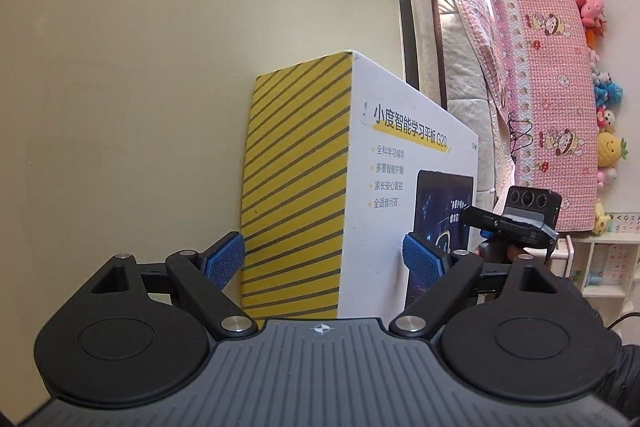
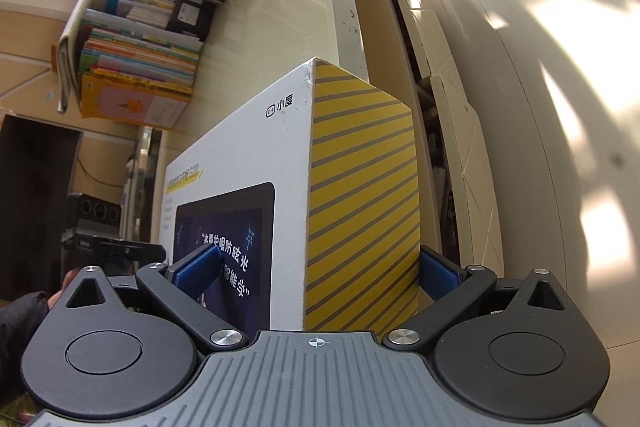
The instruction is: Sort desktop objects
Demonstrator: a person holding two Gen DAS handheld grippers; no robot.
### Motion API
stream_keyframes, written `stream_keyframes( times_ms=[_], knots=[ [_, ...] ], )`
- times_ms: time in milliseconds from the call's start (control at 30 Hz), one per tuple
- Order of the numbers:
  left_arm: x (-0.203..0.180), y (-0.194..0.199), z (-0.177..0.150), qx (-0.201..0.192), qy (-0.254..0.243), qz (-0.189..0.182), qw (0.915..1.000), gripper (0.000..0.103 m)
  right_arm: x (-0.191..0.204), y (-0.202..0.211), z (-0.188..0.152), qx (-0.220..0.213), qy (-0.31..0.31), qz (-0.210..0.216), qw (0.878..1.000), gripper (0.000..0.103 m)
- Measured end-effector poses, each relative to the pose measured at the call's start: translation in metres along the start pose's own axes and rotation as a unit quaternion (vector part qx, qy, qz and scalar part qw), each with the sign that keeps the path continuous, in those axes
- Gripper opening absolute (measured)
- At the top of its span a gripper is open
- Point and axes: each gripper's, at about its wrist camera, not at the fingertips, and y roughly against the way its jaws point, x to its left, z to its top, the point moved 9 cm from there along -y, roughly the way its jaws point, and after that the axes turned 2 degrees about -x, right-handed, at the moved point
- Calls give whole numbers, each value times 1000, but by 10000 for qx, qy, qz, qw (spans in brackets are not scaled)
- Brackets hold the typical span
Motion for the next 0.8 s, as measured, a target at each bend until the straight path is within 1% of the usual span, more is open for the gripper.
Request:
stream_keyframes(
  times_ms=[133,233,267,533,633,700,800],
  knots=[
    [-5,-4,0,-3,-176,81,9998,103,-4,0,1,36,-19,198,9998,101],
    [-13,-10,-1,85,-436,246,9987,103,-8,3,2,65,-35,311,9995,100],
    [-13,-9,0,74,-444,246,9987,103,-9,3,2,75,-41,348,9994,100],
    [-9,-4,6,-28,-491,235,9985,103,-12,8,6,173,84,371,9991,100],
    [-7,-2,2,-127,-433,38,9990,103,-12,8,6,166,136,398,9990,100],
    [-11,-9,-2,-41,-483,-84,9988,103,-12,8,6,160,155,410,9989,100],
    [-21,-16,-4,-63,-673,-6,9977,103,-15,11,7,133,167,396,9990,101]
  ],
)
